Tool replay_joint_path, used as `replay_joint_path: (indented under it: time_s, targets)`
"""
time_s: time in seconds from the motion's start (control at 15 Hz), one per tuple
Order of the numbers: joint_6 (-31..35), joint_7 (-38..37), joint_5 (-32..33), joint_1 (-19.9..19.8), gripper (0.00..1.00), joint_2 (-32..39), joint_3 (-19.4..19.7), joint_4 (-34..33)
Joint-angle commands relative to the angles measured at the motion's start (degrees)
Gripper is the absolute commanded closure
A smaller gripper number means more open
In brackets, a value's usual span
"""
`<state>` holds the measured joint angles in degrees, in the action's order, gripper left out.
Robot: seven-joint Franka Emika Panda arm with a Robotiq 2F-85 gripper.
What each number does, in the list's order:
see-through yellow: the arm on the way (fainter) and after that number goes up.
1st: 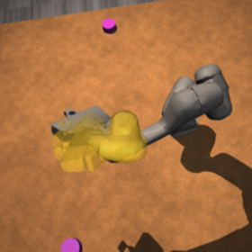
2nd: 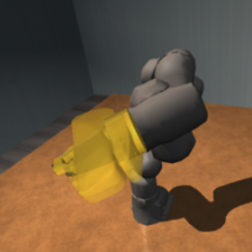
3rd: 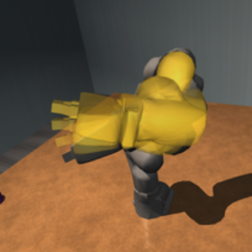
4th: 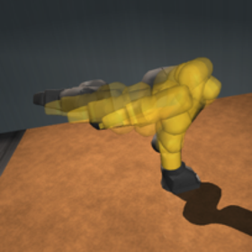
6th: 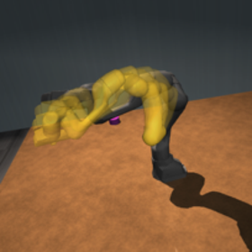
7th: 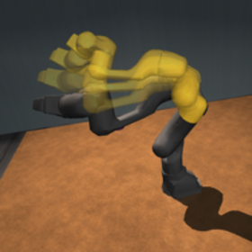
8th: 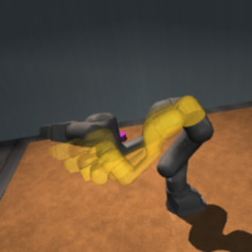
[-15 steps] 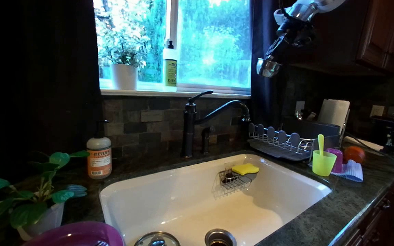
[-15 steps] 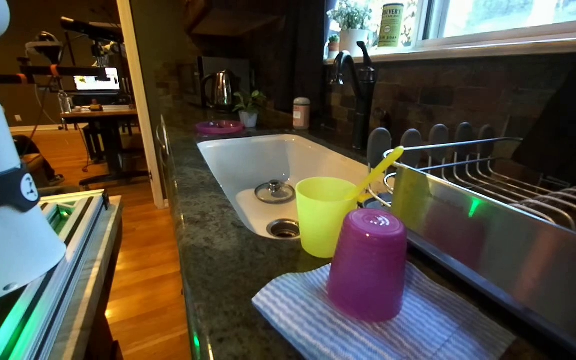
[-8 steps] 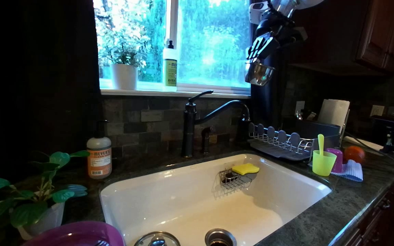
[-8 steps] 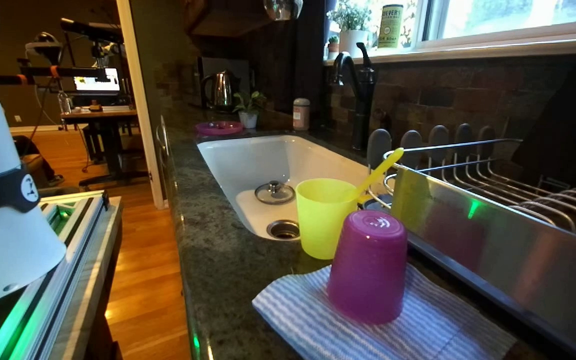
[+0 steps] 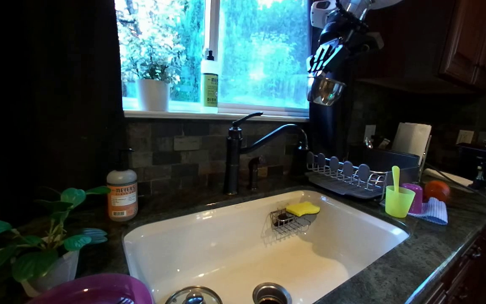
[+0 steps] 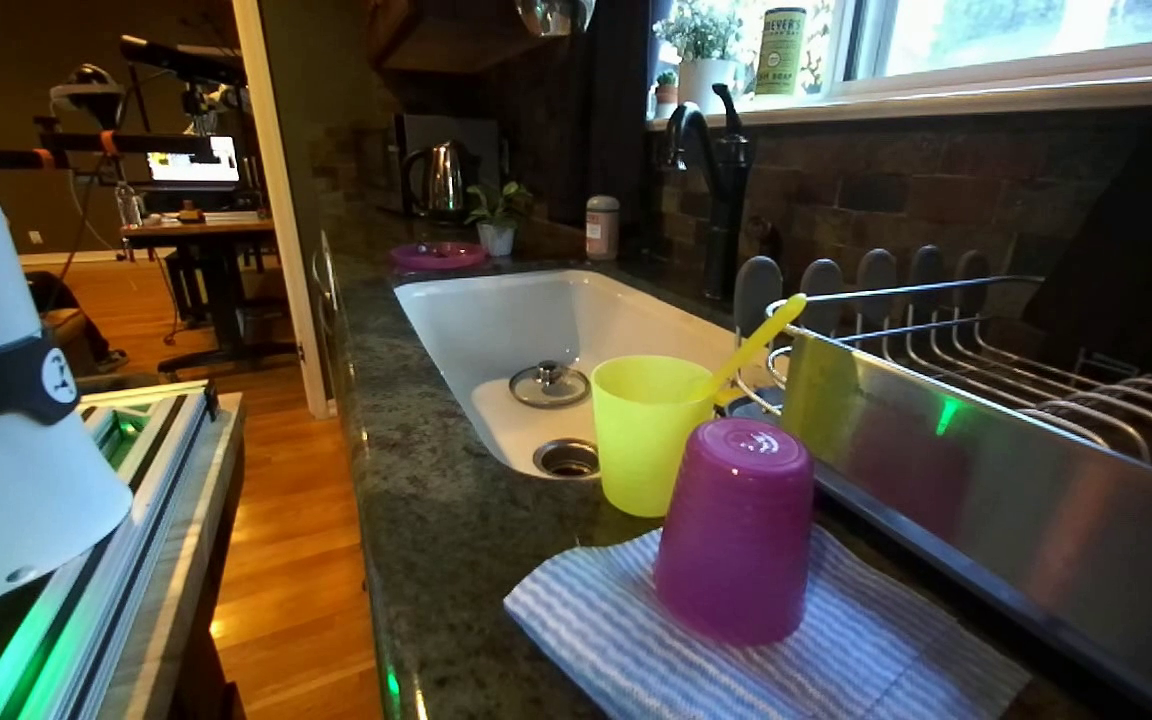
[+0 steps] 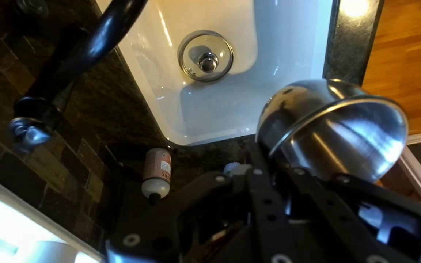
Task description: Remove the silver bowl from the drying rack and put it on the purple lid on the left
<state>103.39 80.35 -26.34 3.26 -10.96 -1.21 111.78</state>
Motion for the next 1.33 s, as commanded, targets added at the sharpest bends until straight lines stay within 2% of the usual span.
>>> replay_joint_path:
  time_s: [0.0,0.27,0.47,0.87,1.07,1.2,1.27]
  targets:
    - [-0.11,-0.15,0.16,0.71,0.98,0.06,0.66,-0.16]
    - [3.53,-4.28,1.54,3.37,0.98,3.00,-3.07,-2.15]
    - [5.55,-6.10,2.27,7.04,0.98,6.58,-7.22,-5.30]
    - [4.43,-6.89,1.11,14.05,0.98,14.88,-15.45,-13.16]
    - [1.78,-6.42,0.79,16.01,0.98,19.42,-18.33,-16.62]
    - [-0.93,-3.06,1.86,16.52,0.98,21.23,-19.70,-18.80]
    - [2.79,-5.45,1.07,16.00,0.93,18.69,-19.32,-14.93]
